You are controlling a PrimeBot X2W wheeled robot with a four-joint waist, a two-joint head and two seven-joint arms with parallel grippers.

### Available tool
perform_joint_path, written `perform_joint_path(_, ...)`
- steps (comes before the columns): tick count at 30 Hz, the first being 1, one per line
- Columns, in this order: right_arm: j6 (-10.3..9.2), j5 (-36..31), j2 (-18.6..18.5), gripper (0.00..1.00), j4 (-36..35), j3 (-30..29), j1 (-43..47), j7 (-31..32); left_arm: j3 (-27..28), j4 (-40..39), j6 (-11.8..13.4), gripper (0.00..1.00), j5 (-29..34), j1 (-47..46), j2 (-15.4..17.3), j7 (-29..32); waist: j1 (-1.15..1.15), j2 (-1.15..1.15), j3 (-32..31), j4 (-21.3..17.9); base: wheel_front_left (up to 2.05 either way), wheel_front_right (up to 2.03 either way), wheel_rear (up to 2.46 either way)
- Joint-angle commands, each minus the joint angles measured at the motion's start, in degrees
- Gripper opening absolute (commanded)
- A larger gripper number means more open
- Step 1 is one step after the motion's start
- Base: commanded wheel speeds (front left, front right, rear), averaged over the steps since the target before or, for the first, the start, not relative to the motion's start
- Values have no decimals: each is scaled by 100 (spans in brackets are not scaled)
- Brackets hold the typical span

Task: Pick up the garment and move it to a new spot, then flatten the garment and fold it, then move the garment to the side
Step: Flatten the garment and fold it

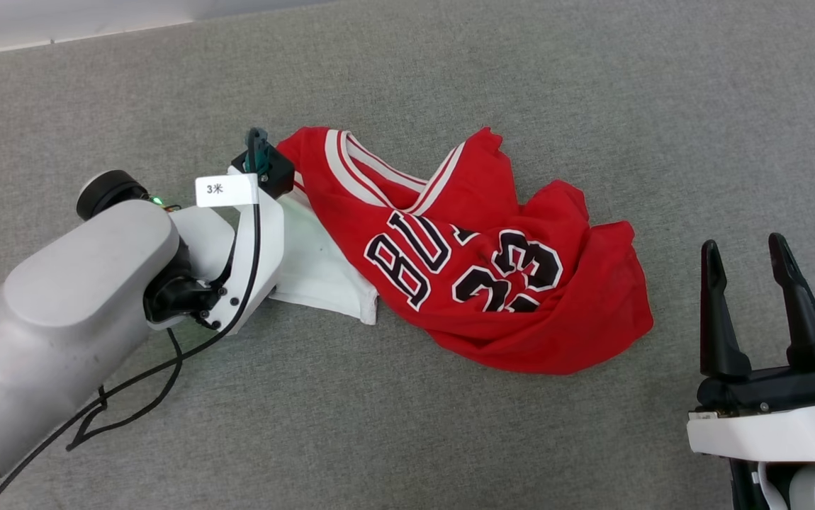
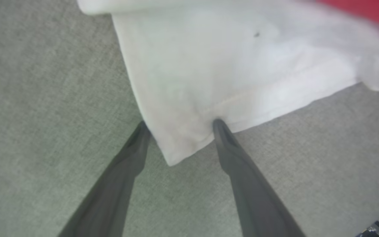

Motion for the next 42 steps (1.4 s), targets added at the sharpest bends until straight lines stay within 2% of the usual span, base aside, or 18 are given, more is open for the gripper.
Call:
perform_joint_path(1,-2,24,11,100,15,-11,-37,-12,-166,54,1,4,-29,156,-119,-53,0,0,-20,13,0,0,0)
perform_joint_path(2,-2,17,11,100,23,-18,-22,-12,-164,41,1,0,-64,102,-122,-142,0,0,-46,28,0,0,0)
perform_joint_path(10,-2,-70,11,100,72,-105,199,-12,-173,-196,2,0,-332,-260,130,-645,0,0,-430,363,0,0,0)
perform_joint_path(21,-2,-117,11,100,87,-100,328,-12,-203,-73,2,0,-610,573,1185,-665,0,0,-718,539,0,0,0)
perform_joint_path(25,-2,-134,11,100,97,-104,388,-12,-191,146,2,0,-713,932,1265,-862,0,0,-774,524,0,0,0)
perform_joint_path(26,-2,-134,11,100,102,-120,405,-12,-157,186,2,31,-727,972,1233,-1007,0,0,-795,530,0,0,0)
perform_joint_path(27,-2,-150,11,100,109,-135,414,-12,-117,232,2,100,-716,1016,1196,-1197,0,0,-822,542,0,0,0)
perform_joint_path(30,-2,-250,11,100,76,-173,397,-12,-28,342,34,100,-497,1082,1081,-1921,0,0,-925,580,0,0,0)
perform_joint_path(33,-2,-403,11,100,-4,-230,254,-12,183,330,203,100,-161,1067,927,-3026,0,0,-1035,631,0,0,0)
perform_joint_path(35,-2,-580,11,100,-92,-258,117,-12,300,316,398,100,38,1166,866,-3730,0,0,-1103,668,0,0,0)
perform_joint_path(38,-2,-814,-39,100,-250,-297,-196,-11,511,234,824,100,301,1305,771,-4791,0,0,-1182,716,0,0,0)
perform_joint_path(42,-2,-917,-467,100,-379,-188,-748,-11,847,92,1426,100,387,1699,650,-6020,0,0,-1245,757,0,0,0)
